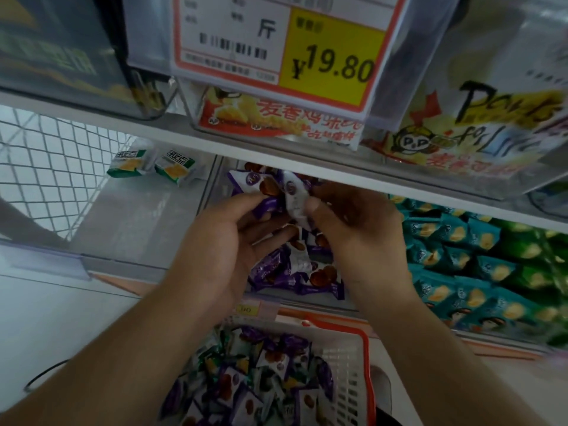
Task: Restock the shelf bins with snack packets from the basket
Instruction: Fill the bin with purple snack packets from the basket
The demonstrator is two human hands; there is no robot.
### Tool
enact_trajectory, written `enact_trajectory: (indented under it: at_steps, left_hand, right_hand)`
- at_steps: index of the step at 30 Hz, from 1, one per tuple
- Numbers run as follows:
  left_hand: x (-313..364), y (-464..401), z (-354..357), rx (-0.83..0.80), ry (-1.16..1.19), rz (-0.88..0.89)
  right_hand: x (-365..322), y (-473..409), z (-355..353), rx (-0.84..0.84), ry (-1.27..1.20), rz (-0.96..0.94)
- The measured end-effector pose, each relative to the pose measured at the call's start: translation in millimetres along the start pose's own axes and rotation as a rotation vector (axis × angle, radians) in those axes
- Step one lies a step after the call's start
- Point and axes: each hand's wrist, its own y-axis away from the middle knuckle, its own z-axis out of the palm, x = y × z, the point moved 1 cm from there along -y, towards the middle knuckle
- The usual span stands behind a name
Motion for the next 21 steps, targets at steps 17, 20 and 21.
enact_trajectory:
  at_steps: [17,20,21]
  left_hand:
    - [-4,-8,0,0.051,-0.083,0.019]
    - [-3,-12,-2,0.073,-0.183,0.016]
    - [-4,-12,-2,0.067,-0.212,0.008]
  right_hand:
    - [4,-4,-10,-0.364,0.309,-0.095]
    - [13,-3,-14,-0.459,0.446,-0.075]
    - [15,-3,-13,-0.487,0.488,-0.085]
